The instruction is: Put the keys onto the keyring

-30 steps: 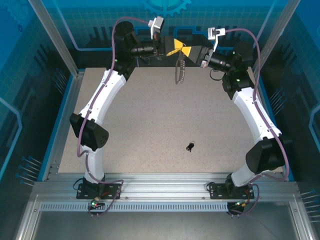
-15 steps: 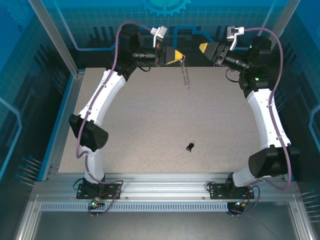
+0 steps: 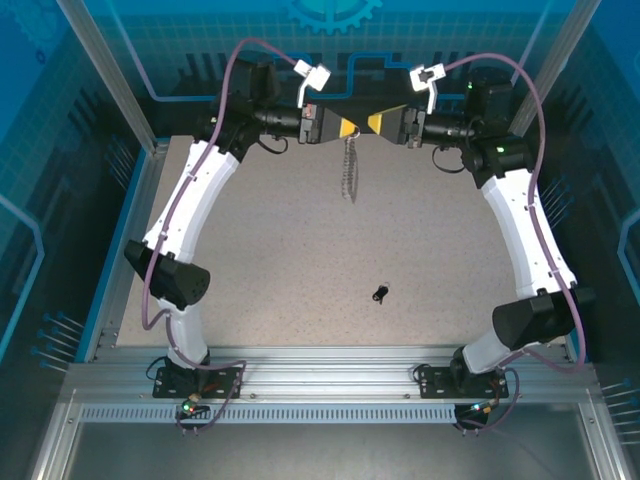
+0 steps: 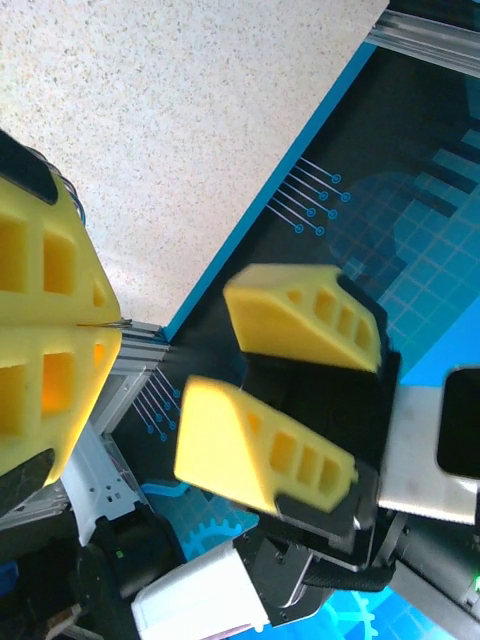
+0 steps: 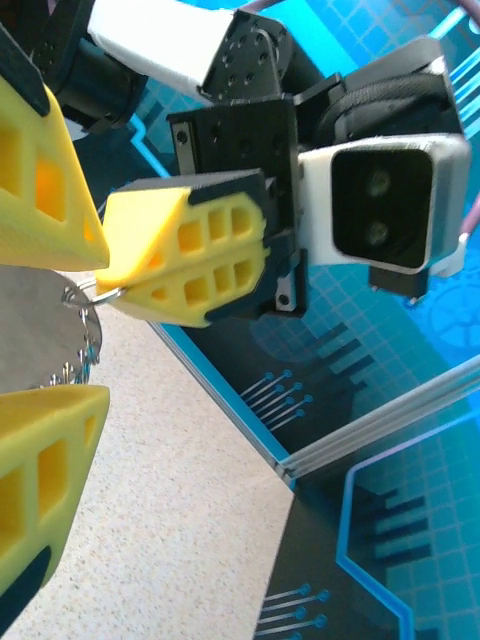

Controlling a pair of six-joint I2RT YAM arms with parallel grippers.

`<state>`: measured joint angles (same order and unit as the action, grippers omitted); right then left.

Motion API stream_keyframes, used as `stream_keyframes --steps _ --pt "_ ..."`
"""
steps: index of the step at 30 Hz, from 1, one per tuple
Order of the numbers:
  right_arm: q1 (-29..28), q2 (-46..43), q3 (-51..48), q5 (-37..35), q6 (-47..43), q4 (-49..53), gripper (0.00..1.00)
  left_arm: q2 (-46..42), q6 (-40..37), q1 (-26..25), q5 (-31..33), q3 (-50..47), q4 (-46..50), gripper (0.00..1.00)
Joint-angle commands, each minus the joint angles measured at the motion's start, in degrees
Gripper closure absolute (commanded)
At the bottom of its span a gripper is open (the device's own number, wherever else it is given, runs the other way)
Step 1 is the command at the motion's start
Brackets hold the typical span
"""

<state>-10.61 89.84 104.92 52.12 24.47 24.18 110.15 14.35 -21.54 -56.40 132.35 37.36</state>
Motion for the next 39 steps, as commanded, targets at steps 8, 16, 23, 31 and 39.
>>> stream_keyframes --steps 8,16,23,31,39 --pt "-3.24 2.03 -0.25 5.34 -3.94 2.66 0.74 -2.56 -3.98 0.27 -0.36 1.41 2.24 1.00" --pt "-3.90 3.03 -0.36 6.24 -3.78 2.38 0.86 -2.44 -3.50 0.19 -0.79 1.41 1.67 1.00" --pt "-3.98 3.67 0.46 6.16 -2.76 1.40 0.94 -2.31 -3.28 -0.02 -1.80 1.05 1.48 1.00" --pt "-3.41 1.76 -2.64 3.47 2.39 -5.71 1.00 -2.76 3.58 -0.01 -0.75 -0.55 -4.16 0.70" --pt "0.73 -2.81 -14.60 -2.32 21.29 -31.25 1.00 -8.83 25.86 2.62 6.00 -11.34 -27.22 0.49"
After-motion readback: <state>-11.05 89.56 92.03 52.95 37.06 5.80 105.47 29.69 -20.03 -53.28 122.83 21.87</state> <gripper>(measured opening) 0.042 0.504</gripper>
